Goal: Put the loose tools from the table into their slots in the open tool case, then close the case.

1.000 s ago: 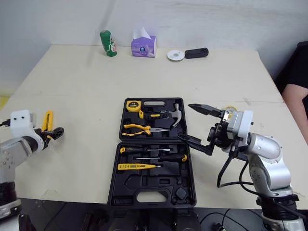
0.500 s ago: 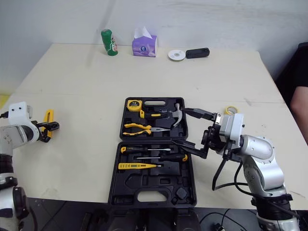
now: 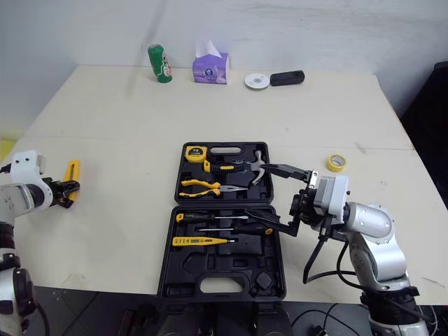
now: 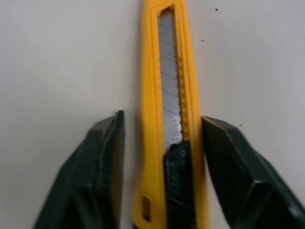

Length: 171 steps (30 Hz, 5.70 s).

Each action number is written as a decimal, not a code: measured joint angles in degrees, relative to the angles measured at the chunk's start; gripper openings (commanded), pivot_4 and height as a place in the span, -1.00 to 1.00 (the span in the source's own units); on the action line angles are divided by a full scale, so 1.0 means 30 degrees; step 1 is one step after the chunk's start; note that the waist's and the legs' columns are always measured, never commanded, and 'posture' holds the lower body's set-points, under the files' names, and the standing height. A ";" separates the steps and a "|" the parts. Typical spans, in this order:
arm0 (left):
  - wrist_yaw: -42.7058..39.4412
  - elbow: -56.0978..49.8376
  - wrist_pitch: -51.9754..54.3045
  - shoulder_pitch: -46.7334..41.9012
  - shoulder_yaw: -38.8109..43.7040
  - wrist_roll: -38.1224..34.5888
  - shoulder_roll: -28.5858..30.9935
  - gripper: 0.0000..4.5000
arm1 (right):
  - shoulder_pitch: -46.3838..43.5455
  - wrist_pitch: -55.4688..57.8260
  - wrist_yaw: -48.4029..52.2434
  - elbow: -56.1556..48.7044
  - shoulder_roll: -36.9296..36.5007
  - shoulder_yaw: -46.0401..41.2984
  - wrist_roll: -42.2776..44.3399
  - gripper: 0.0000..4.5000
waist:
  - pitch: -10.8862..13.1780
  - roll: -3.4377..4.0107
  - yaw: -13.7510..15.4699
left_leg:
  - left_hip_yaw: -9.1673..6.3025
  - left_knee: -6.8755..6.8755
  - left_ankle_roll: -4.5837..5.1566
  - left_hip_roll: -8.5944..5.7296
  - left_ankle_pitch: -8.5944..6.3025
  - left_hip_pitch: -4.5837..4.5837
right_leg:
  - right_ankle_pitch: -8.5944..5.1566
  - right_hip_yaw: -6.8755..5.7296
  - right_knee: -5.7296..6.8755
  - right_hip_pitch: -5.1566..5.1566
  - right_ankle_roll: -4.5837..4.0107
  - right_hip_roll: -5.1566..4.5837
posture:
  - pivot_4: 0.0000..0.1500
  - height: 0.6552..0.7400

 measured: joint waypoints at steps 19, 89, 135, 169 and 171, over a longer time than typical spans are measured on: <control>-0.4580 -0.6334 -0.5100 0.3723 0.0423 -0.1147 -0.0369 -0.43 | -0.0417 0.0475 0.0762 0.0148 -0.1283 -0.0503 0.0119 1.00 | 0.0058 -0.0120 0.0006 | -0.0023 0.0044 -0.0081 0.0001 -0.0037 -0.0137 | 0.0001 -0.0006 0.0002 -0.0112 -0.0001 -0.0010 | 1.00 1.00; -1.2480 -2.3231 -0.1599 0.1851 -1.6934 -0.1225 -0.0694 -0.43 | 1.0592 0.2637 0.0904 -0.4383 -0.4643 -0.5511 0.1326 1.00 | 0.0076 -0.0113 0.0515 | -0.0038 0.0269 0.0123 0.0007 0.0071 -0.0290 | 0.0009 0.0005 0.0009 -0.0170 0.0015 0.0019 | 1.00 1.00; -1.5450 -2.0128 -0.9062 0.6554 -0.9507 -0.6231 -0.4116 -0.58 | 0.8533 0.2271 0.1162 -0.3286 -0.3490 -0.5134 0.0715 1.00 | 0.0073 -0.0109 0.0472 | -0.0055 0.0410 0.0141 0.0017 0.0040 -0.0295 | 0.0010 -0.0002 0.0066 -0.0141 0.0016 0.0016 | 1.00 1.00; -1.4961 -1.6476 -1.5070 0.7903 -1.3778 0.0682 -0.5603 -0.96 | 0.9904 0.2459 0.0386 -0.3968 -0.3310 -0.5362 0.0717 1.00 | 0.0041 -0.0054 0.0519 | -0.0056 0.0406 0.0168 0.0031 -0.0014 -0.0275 | 0.0015 0.0001 0.0039 -0.0120 0.0024 -0.0009 | 1.00 1.00; -1.4902 -1.6581 -1.5001 0.7792 -1.3935 0.0814 -0.5457 -0.96 | 0.9883 0.2468 0.0387 -0.3968 -0.3311 -0.5360 0.0717 1.00 | 0.0028 -0.0034 0.0509 | -0.0058 0.0403 0.0166 0.0032 -0.0026 -0.0264 | 0.0015 0.0001 0.0031 -0.0106 0.0025 -0.0008 | 1.00 1.00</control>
